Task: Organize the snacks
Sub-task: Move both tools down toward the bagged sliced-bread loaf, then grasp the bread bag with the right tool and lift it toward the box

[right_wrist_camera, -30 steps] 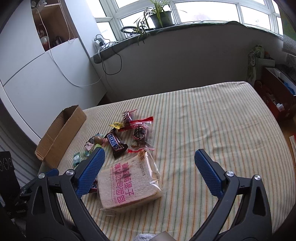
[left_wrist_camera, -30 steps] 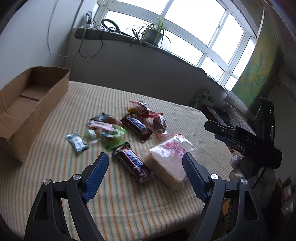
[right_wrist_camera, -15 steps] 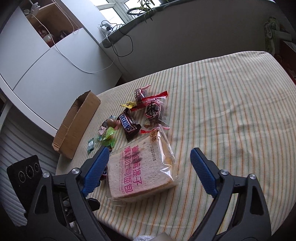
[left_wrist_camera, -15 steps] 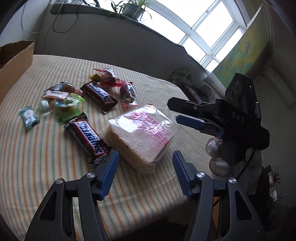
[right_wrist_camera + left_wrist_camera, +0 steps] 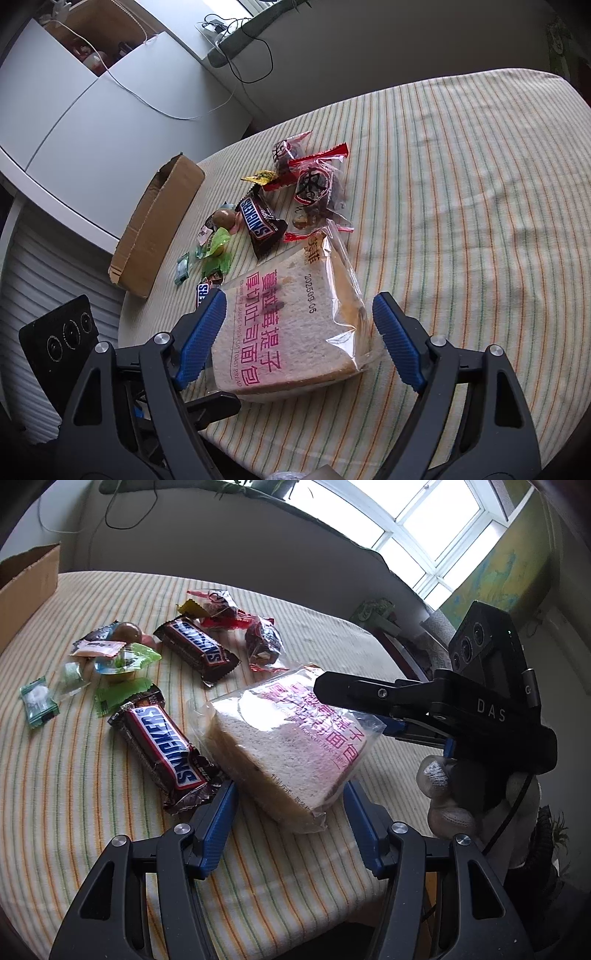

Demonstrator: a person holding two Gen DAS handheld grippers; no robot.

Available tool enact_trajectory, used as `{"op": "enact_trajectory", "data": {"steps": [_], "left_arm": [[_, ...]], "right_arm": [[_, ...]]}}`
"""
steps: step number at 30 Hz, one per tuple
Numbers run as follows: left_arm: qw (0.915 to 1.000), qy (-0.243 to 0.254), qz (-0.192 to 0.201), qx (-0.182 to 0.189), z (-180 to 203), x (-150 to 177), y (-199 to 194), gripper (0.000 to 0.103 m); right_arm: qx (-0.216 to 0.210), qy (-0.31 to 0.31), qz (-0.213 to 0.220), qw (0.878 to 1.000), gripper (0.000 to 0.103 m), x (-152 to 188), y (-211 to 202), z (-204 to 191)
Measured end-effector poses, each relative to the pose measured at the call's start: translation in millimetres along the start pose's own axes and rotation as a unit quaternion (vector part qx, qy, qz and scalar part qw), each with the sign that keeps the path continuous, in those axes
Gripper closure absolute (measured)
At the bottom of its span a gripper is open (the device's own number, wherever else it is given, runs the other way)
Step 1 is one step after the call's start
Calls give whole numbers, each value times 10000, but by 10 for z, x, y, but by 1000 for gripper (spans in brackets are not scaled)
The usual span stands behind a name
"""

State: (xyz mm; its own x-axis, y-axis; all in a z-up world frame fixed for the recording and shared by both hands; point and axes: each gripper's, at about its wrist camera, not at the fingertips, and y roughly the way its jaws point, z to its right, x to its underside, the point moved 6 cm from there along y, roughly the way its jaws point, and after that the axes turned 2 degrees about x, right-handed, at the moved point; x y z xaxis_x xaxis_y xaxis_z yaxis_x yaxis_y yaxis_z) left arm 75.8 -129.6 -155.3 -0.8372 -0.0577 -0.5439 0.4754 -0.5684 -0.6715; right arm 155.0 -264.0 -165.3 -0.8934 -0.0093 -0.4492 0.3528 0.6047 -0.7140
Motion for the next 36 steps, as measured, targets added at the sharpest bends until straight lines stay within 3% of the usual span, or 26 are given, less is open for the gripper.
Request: {"op": "enact_trajectory", "data": {"steps": [7, 15, 26, 36], "left_arm": [[9999, 44, 13, -102, -2, -11, 81, 44], [9987, 370, 110, -323, 54, -37, 110, 44], [9964, 522, 560, -359, 126, -169, -160, 44], [9916, 525, 1060, -533, -46, -321, -601, 44]], "right_arm": [[78, -115, -125, 9998, 27, 46, 118, 19], [95, -131, -42, 9999, 40, 66, 16, 52], [149, -409, 267, 9987, 41, -26, -224, -258], [-40, -796, 401, 9960, 41, -194, -234, -813]]}}
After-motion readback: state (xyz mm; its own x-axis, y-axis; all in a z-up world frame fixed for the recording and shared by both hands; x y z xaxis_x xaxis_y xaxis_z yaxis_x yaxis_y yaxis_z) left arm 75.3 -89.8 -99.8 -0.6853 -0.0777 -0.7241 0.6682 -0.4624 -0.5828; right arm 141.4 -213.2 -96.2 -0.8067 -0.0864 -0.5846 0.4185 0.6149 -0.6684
